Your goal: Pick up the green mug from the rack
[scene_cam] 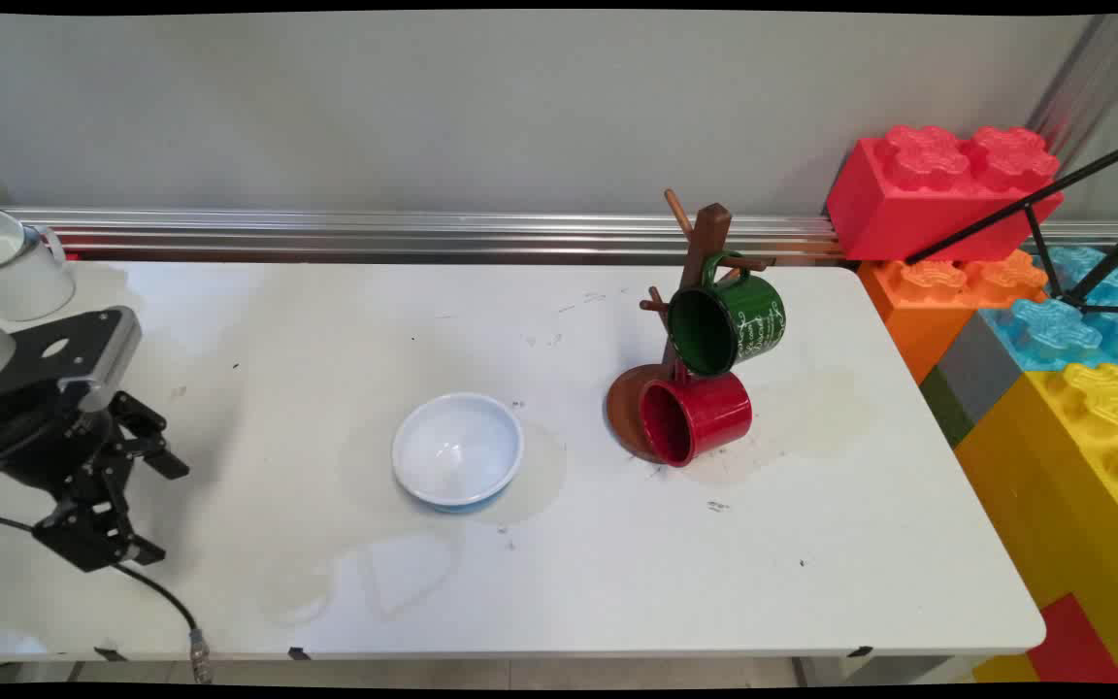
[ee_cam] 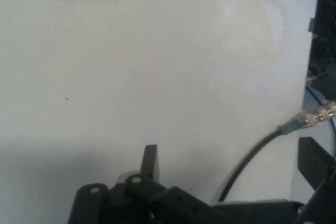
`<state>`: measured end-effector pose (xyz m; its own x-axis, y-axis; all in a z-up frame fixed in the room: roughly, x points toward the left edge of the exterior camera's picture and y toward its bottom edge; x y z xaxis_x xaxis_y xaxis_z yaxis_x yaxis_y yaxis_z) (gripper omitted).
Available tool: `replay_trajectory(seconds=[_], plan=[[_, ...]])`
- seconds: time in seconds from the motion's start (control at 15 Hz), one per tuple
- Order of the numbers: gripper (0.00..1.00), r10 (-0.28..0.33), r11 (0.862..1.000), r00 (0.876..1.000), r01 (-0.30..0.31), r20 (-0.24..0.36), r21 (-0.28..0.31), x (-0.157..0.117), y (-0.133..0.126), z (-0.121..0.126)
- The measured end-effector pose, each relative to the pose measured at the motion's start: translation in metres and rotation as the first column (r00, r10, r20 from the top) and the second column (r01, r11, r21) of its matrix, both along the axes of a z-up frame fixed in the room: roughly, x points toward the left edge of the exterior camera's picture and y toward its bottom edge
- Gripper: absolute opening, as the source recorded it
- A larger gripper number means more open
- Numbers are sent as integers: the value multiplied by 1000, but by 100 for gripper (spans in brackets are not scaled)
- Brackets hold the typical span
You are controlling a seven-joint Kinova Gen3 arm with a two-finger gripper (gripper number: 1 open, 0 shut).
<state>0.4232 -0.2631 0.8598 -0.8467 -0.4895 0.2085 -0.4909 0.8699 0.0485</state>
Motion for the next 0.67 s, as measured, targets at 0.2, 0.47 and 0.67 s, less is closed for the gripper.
replay_trajectory(seconds=[0.2,0.47,0.67], plan=[[100,3,1000,999,-4,-33,-27,0,-8,-6],[100,6,998,996,-11,-85,-59,-8,-20,-8],[100,5,995,991,-18,-135,-97,-23,-35,-6]])
